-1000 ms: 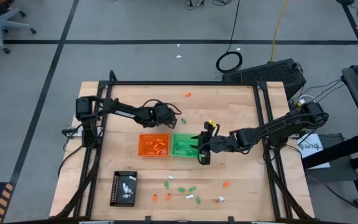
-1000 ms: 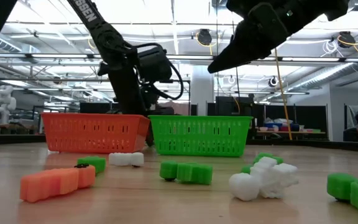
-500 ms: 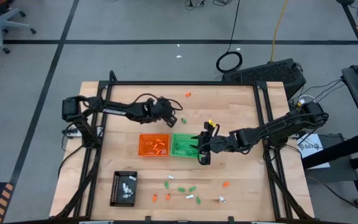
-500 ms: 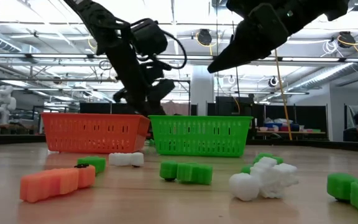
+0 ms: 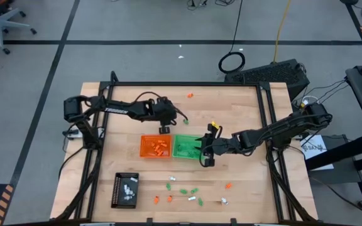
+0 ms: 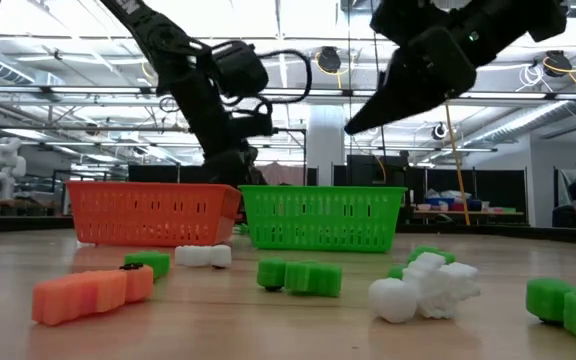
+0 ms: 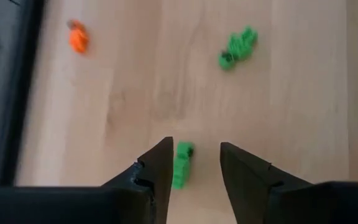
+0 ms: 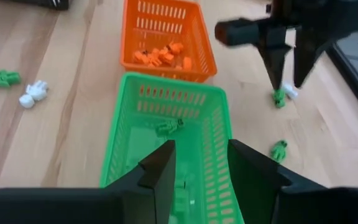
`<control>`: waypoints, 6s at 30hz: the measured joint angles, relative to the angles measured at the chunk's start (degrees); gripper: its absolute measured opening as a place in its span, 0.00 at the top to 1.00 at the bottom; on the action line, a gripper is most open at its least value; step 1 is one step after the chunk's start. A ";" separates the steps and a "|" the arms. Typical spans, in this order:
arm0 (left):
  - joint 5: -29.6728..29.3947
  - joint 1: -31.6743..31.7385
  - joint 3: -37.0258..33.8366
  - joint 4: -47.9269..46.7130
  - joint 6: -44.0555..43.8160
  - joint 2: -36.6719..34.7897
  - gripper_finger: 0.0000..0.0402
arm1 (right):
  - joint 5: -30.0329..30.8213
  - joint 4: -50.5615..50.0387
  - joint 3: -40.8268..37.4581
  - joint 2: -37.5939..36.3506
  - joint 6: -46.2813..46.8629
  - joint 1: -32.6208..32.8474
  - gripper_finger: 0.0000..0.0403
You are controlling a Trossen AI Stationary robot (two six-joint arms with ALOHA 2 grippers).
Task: Sort Halloween decoration
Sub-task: Put the green skeleton toy into the green bin
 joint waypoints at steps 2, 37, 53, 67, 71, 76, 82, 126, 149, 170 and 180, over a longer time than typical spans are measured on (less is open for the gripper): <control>2.16 1.38 -0.06 -1.32 0.18 0.06 0.68 | -0.01 0.00 -0.69 0.00 0.88 0.00 0.68; 7.83 4.51 2.38 -4.64 7.83 0.80 0.77 | -0.18 4.36 -1.50 -0.01 -5.38 -0.02 0.68; 9.40 7.56 2.36 -3.33 9.81 4.69 0.63 | -0.20 4.36 -1.50 0.00 -5.96 -0.02 0.68; 9.64 8.07 2.58 -2.93 10.24 8.65 0.66 | -0.56 4.31 -1.50 0.00 -5.54 0.04 0.68; 9.69 7.67 2.51 -3.87 10.17 8.72 0.83 | -0.55 4.31 -1.50 -0.01 -5.54 0.04 0.68; 9.55 6.46 2.45 -4.46 10.19 8.18 0.97 | -0.53 4.31 -1.50 0.00 -5.70 -0.05 0.68; 10.80 4.04 1.97 -6.27 6.15 3.51 0.93 | -0.14 6.70 -1.50 -0.02 -5.85 -0.07 0.68; 0.87 -28.01 -4.09 14.57 -9.11 -16.88 0.96 | 3.00 40.42 -1.48 9.94 -7.06 3.06 0.68; 0.62 -26.70 -4.02 14.35 -7.21 -14.28 0.93 | 1.34 39.03 -1.48 9.92 -9.04 3.32 0.85; 0.65 -26.71 -4.02 13.84 -6.95 -14.28 0.93 | 4.27 37.39 -1.46 9.92 -11.53 3.43 0.64; 0.72 -26.73 -4.02 14.75 -6.14 -14.28 0.93 | 0.08 37.19 -1.46 9.92 -10.03 2.52 0.81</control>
